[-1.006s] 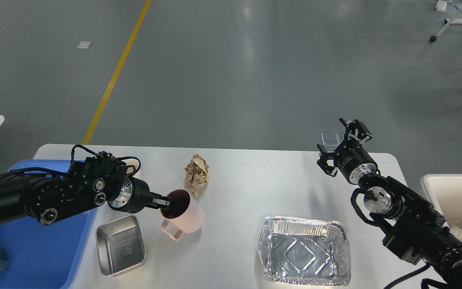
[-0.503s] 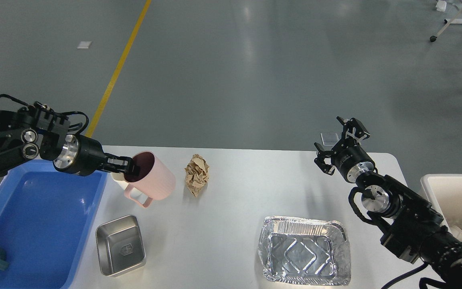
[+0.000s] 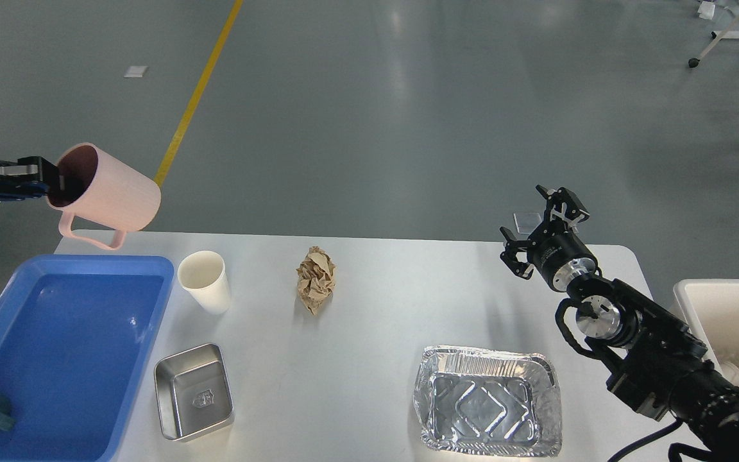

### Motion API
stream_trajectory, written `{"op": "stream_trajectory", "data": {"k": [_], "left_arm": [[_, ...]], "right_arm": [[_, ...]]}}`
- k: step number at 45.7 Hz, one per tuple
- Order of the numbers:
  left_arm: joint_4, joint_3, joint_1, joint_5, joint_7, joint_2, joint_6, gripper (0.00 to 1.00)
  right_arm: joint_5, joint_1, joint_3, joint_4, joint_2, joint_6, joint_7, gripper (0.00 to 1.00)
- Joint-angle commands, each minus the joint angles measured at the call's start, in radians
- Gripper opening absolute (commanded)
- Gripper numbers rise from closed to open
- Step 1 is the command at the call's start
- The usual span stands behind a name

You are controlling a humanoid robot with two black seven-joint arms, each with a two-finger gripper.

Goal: Tidy desktop
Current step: 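Lift the pink mug up and over the blue bin, then lower the pink mug into the bin and release it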

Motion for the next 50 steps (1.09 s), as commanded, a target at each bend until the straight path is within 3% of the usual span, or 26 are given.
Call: {"op": "stream_trajectory", "data": {"k": [1,19,34,50], "left_arm": [[-0.038,-0.002,-0.014,-0.005,-0.004,0.091,-0.011,0.00],[-0.084,-0.041,-0.028,-0.005,-0.001,0.266,-0.032,0.00],[-0.084,-0.036,-0.011,-0.005,0.010,0.303,-0.029,0.00],[-0.070,0.215,0.005,-0.002,0.001,0.297,0.081,0.00]], "right_arm": [[0.000,0.000,-0.001,0.000,0.005,0.000,0.000,1.00],[0.000,-0.002,-0.001,-0.003,0.005,0.000,0.000,1.00],[0.000,0.001,-0.001,-0.006,0.017,0.000,0.000,1.00],[0.000,-0.002,-0.001,-0.009,0.017,0.000,0.000,1.00]]}}
